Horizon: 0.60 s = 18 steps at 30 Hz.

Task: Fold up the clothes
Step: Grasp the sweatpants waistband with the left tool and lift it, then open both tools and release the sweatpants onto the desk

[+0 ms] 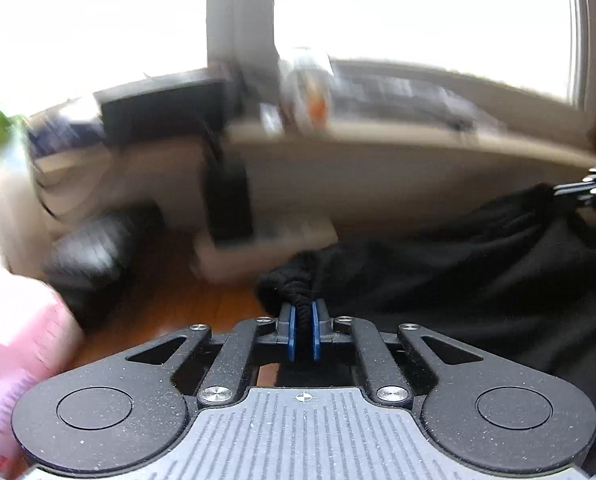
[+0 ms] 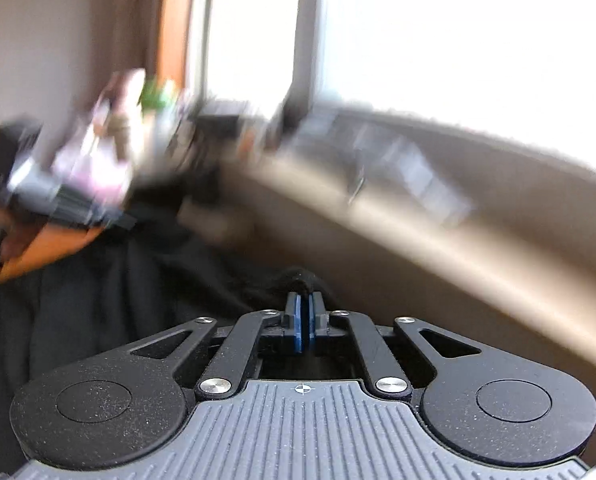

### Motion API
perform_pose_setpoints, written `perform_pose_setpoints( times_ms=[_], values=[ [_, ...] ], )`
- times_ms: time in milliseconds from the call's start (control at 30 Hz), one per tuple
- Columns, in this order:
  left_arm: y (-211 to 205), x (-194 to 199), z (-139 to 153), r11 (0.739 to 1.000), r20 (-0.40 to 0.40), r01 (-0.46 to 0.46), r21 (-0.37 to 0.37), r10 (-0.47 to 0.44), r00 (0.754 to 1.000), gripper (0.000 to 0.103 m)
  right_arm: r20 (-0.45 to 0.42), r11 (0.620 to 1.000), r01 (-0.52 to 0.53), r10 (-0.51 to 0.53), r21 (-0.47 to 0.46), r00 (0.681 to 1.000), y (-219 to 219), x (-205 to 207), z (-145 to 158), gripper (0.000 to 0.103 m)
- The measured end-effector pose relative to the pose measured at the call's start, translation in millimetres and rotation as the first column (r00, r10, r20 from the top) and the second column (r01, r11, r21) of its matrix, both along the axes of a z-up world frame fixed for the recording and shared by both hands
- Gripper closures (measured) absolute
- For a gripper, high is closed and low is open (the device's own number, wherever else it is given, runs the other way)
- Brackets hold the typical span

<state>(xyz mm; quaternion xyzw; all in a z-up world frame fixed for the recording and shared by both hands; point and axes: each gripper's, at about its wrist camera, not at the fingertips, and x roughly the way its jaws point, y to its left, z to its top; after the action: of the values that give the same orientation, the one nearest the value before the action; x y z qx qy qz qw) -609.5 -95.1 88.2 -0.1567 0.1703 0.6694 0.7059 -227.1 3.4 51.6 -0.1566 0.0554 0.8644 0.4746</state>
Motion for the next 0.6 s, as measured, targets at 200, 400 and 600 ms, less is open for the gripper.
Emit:
perform_pose_setpoints(
  times_ms=[200, 400, 600],
  values=[
    [31, 11, 0, 0.991, -0.089, -0.041, -0.124, 0.03, 0.996, 0.081, 0.171, 0.994, 0.04, -0.023, -0.098, 0.985, 4, -26, -10, 0.09],
    [11, 14, -4, 0.992, -0.047, -0.093, -0.088, 0.089, 0.995, 0.039, 0.142, 0.993, 0.049, -0.034, -0.103, 0.989, -15, 3, -6, 0.051],
    [13, 53, -6, 0.997, -0.038, -0.002, -0.083, -0.001, 0.999, 0.029, 0.169, 0.981, 0.141, -0.118, -0.131, 0.979, -44, 66, 2, 0.052]
  ],
)
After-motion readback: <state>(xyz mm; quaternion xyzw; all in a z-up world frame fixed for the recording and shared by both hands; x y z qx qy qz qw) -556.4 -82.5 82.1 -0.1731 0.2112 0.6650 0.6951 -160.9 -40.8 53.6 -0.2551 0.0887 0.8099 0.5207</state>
